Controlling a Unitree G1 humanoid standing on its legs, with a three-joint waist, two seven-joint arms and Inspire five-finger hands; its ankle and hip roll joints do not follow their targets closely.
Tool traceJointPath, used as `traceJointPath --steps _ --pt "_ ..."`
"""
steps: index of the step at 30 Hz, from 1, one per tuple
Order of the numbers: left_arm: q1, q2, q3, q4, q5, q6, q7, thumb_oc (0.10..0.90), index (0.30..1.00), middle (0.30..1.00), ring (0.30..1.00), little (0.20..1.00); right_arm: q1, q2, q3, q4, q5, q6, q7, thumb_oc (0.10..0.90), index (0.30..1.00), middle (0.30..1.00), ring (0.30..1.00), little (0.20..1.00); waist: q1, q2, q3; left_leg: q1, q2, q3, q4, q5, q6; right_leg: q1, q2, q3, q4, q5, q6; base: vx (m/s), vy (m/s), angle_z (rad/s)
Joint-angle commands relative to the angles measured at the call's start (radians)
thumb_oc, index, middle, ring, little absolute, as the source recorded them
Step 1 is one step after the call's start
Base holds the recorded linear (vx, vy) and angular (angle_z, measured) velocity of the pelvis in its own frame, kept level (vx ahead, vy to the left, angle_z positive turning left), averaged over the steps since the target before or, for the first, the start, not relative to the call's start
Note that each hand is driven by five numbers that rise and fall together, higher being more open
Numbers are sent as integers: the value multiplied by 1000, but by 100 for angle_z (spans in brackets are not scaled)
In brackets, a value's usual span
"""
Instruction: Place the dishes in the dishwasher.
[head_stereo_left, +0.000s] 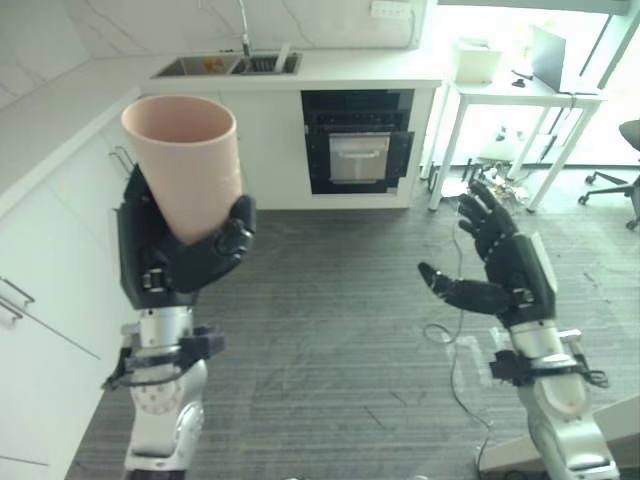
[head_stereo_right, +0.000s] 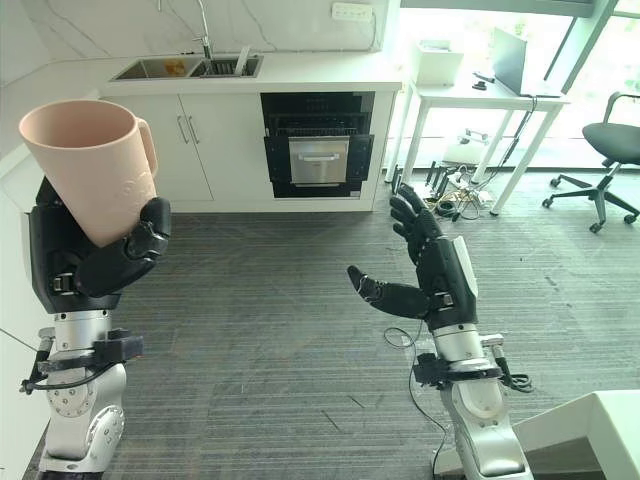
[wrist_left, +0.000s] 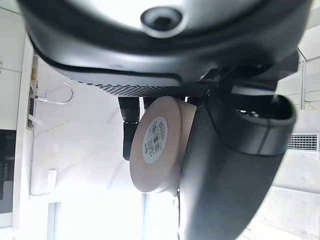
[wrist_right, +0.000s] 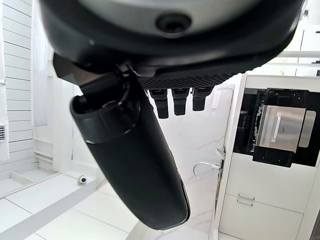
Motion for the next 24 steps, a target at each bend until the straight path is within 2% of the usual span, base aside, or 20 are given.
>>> traceJointPath --steps 1,3,5,6,7,8,13,14,15,16,17,18,19,20,22,23,24 --pt "-73 46 25 -77 -4 -76 -10 400 300 300 300 300 -92 -2 -71 -80 14 -84 -3 800 900 900 900 900 13 -18 -27 64 -55 -53 43 -150 8 14 68 -23 8 -49 17 213 -221 -1" --pt "-64 42 25 -76 -8 -68 -4 400 300 300 300 300 -95 -14 -76 -76 37 -78 9 800 900 900 900 900 21 -30 -17 94 -75 -45 43 -105 -15 36 74 -22 8 -68 -7 204 -214 -1" --pt "-60 37 19 -79 -7 -59 9 400 300 300 300 300 -101 -31 -79 -82 37 -80 11 800 900 900 900 900 29 -54 -3 116 -88 -17 59 27 -52 52 61 -22 8 -89 -37 138 -184 -9" --pt "-54 27 8 -77 -20 -56 18 400 300 300 300 300 -109 -43 -76 -87 27 -81 14 800 900 900 900 900 37 -64 26 24 -45 -38 241 131 -106 68 63 -26 8 -103 -72 114 -167 -13" --pt "-51 18 4 -71 -17 -61 14 400 300 300 300 300 -111 -43 -72 -87 17 -84 16 800 900 900 900 900 36 -59 34 -16 -22 -50 272 149 -112 72 71 -25 8 -105 -80 116 -99 -20" --pt "-49 12 0 -63 -10 -68 11 400 300 300 300 300 -112 -42 -69 -86 8 -84 18 800 900 900 900 900 34 -53 40 -32 -6 -51 261 155 -111 74 80 -21 8 -106 -81 71 -1 -24" --pt "-49 12 0 -63 -10 -68 11 400 300 300 300 300 -112 -43 -69 -86 7 -84 18 800 900 900 900 900 33 -52 39 -33 -5 -51 263 154 -112 74 81 -21 8 -106 -81 117 74 -6" --pt "8 29 6 -54 27 -73 73 400 300 300 300 300 -86 -44 -49 -87 32 -84 87 800 900 900 900 900 38 17 53 -151 139 -79 43 145 -120 125 150 44 8 -140 -34 709 463 17" --pt "26 34 10 -55 31 -68 85 400 300 300 300 300 -54 -56 -61 -102 63 -93 104 800 900 900 900 900 45 23 45 -193 179 -119 43 175 -132 133 163 73 8 -154 -35 766 490 27" --pt "32 34 9 -53 34 -69 85 400 300 300 300 300 -42 -61 -67 -106 77 -98 113 800 900 900 900 900 44 24 39 -197 182 -119 43 184 -137 135 167 75 8 -160 -38 415 262 -82" --pt "33 34 -6 -26 65 -68 89 400 300 300 300 300 -32 -80 -71 -97 105 -116 123 800 900 900 900 900 37 28 26 -182 188 -89 43 144 -131 143 163 58 8 -169 -38 300 201 -124" --pt "31 34 -12 -22 78 -66 95 400 300 300 300 300 -32 -81 -71 -95 109 -118 124 800 900 900 900 900 36 29 24 -177 189 -81 43 140 -132 145 161 55 8 -170 -36 421 305 -140" --pt "11 47 -32 5 79 -46 102 400 300 300 300 300 -41 -81 -70 -81 119 -125 121 800 900 900 900 900 31 28 18 -160 167 -58 43 111 -111 173 151 55 8 -175 -26 249 185 -38" --pt "9 48 -33 9 75 -44 101 400 300 300 300 300 -43 -81 -70 -80 119 -123 120 800 900 900 900 900 33 29 16 -160 164 -58 43 104 -107 175 150 56 8 -174 -25 352 260 -17" --pt "-12 57 -44 38 71 -30 69 400 300 300 300 300 -57 -70 -68 -74 113 -111 102 800 900 900 900 900 38 33 1 -144 136 -47 43 59 -78 202 141 42 8 -174 -12 331 248 -25" --pt "-27 64 -54 54 70 -16 45 400 300 300 300 300 -77 -57 -58 -69 84 -102 71 800 900 900 900 900 37 28 -2 -119 103 -41 43 27 -54 224 127 24 8 -140 12 282 218 -17" --pt "-29 64 -56 55 70 -14 42 400 300 300 300 300 -80 -55 -56 -69 81 -100 66 800 900 900 900 900 36 28 -2 -116 98 -41 43 24 -51 225 126 22 8 -131 16 338 270 0"
